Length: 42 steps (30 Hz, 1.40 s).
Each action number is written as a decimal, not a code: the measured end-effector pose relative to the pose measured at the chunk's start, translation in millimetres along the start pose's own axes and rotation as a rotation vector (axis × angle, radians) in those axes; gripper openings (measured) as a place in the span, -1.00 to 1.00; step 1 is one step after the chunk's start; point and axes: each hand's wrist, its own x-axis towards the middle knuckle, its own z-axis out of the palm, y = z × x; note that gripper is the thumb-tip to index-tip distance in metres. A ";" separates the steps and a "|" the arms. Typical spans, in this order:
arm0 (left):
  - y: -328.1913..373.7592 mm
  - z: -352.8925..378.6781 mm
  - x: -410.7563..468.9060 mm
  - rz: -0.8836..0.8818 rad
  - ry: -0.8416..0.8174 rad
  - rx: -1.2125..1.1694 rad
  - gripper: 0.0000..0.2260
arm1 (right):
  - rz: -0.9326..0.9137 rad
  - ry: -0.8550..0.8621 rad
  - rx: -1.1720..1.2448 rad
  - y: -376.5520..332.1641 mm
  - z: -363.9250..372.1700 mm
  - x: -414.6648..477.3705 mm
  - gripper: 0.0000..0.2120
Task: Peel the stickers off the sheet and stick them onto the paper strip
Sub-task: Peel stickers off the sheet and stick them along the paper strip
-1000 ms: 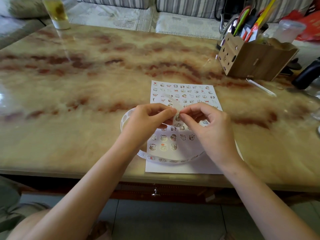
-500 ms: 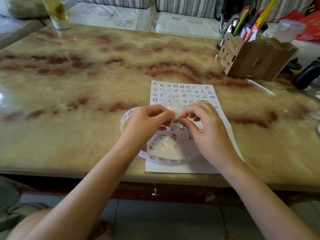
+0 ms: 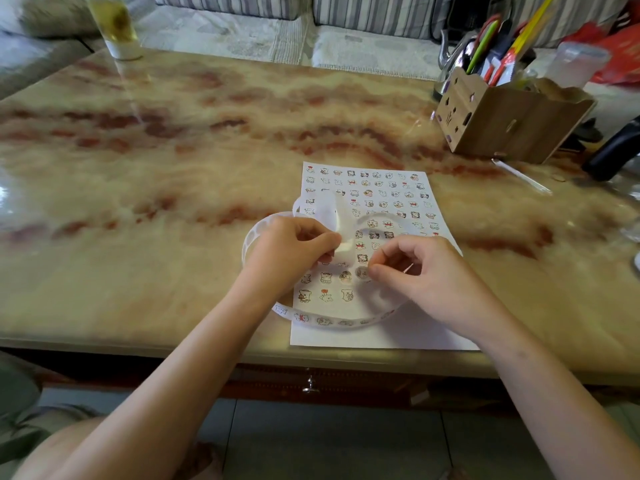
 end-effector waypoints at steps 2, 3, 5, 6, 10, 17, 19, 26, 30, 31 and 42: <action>0.0 0.8 0.2 -0.001 0.005 0.013 -0.83 | 0.017 -0.025 -0.025 1.1 -1.2 -0.3 -0.93; 0.3 1.2 0.0 -0.001 0.004 0.017 -0.83 | 0.019 -0.030 -0.045 0.8 -1.3 -0.2 -0.93; 0.2 1.5 0.1 0.001 -0.001 0.029 -0.83 | 0.025 -0.033 -0.053 -0.9 -1.7 0.3 -0.93; -0.2 1.5 0.5 0.001 -0.005 0.034 -0.83 | 0.035 -0.042 -0.029 -1.9 -2.1 0.4 -0.92; -1.5 1.0 1.6 -0.001 -0.017 0.049 -0.83 | 0.109 -0.082 0.021 -2.1 -4.6 0.7 -0.90; -1.6 0.6 2.0 -0.001 -0.024 0.032 -0.84 | 0.223 -0.105 0.003 -0.2 -5.5 0.4 -0.92; -1.6 0.5 2.0 -0.003 -0.020 0.035 -0.82 | 0.230 -0.104 0.011 -0.5 -4.4 0.8 -0.92; -0.4 0.3 1.0 -0.009 -0.016 0.044 -0.82 | 0.232 -0.076 -0.059 1.0 0.1 2.0 -0.91; -0.4 0.3 0.5 -0.011 -0.013 0.057 -0.82 | 0.241 -0.103 -0.038 -1.0 -0.7 1.5 -0.92; -0.3 0.4 0.5 -0.012 -0.012 0.061 -0.82 | 0.243 -0.100 -0.040 -0.8 -0.5 1.3 -0.92; 0.8 1.7 0.3 0.001 -0.021 0.060 -0.83 | 0.240 -0.035 -0.116 1.7 5.6 0.6 -0.91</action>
